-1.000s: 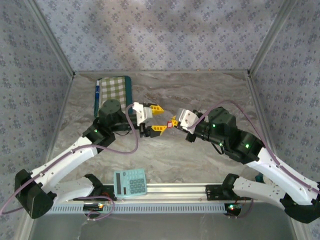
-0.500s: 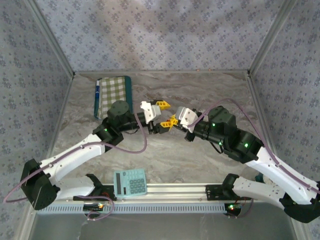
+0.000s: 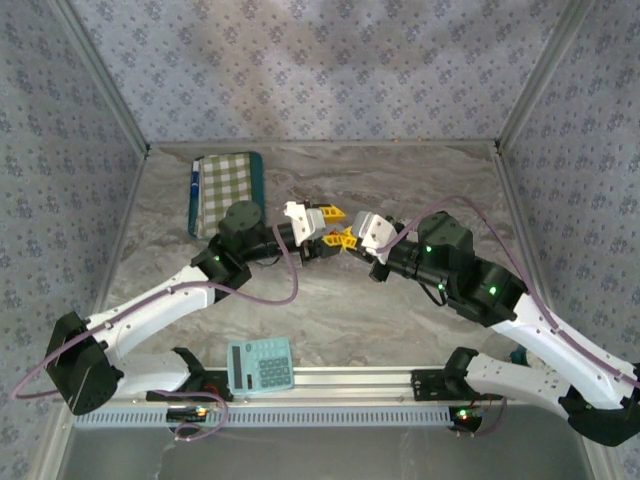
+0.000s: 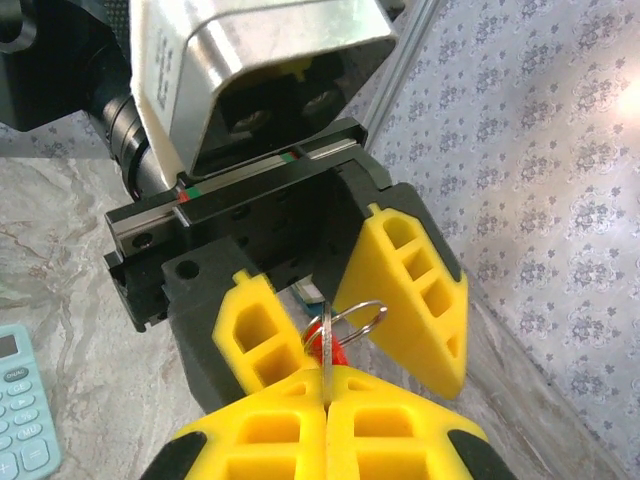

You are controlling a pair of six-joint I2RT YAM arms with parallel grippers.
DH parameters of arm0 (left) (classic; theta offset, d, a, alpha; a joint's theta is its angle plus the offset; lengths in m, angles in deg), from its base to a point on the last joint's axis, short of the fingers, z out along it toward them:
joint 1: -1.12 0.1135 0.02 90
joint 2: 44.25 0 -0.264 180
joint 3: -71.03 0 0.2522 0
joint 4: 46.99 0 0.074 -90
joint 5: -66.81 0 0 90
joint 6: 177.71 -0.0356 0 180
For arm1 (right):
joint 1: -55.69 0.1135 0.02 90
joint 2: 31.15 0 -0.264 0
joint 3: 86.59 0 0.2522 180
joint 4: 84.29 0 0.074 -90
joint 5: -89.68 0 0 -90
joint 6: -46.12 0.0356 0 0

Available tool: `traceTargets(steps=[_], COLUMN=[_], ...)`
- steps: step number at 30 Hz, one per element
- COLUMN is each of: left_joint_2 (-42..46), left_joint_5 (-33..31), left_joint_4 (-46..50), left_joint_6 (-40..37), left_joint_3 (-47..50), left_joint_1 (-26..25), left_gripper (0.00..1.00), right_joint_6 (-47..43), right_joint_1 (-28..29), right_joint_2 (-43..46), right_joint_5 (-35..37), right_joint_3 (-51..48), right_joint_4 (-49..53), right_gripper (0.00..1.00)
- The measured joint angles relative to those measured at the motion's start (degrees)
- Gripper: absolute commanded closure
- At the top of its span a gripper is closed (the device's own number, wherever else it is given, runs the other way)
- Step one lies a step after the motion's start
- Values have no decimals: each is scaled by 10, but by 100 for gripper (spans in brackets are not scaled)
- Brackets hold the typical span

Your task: Remove the keys from the keyring

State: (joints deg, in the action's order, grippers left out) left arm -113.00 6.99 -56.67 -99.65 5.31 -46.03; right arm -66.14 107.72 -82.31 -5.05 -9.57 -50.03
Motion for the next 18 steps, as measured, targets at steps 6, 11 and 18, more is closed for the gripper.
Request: traceTargets(steps=[6, 11, 18], left_joint_2=[2, 12, 29], left_joint_5=[6, 22, 39], left_joint_4=[1, 5, 7], left_joint_6=[-5, -6, 4], left_joint_3=[0, 0, 6], left_joint_1=[-2, -2, -1], left_gripper=[100, 100, 100], right_joint_6=[0, 0, -30], right_joint_1=[-7, -8, -8], right_joint_2=[2, 8, 22], right_joint_5=[5, 15, 21], right_joint_3=[0, 0, -14], right_joint_4=[-6, -17, -30], right_gripper=[100, 100, 100])
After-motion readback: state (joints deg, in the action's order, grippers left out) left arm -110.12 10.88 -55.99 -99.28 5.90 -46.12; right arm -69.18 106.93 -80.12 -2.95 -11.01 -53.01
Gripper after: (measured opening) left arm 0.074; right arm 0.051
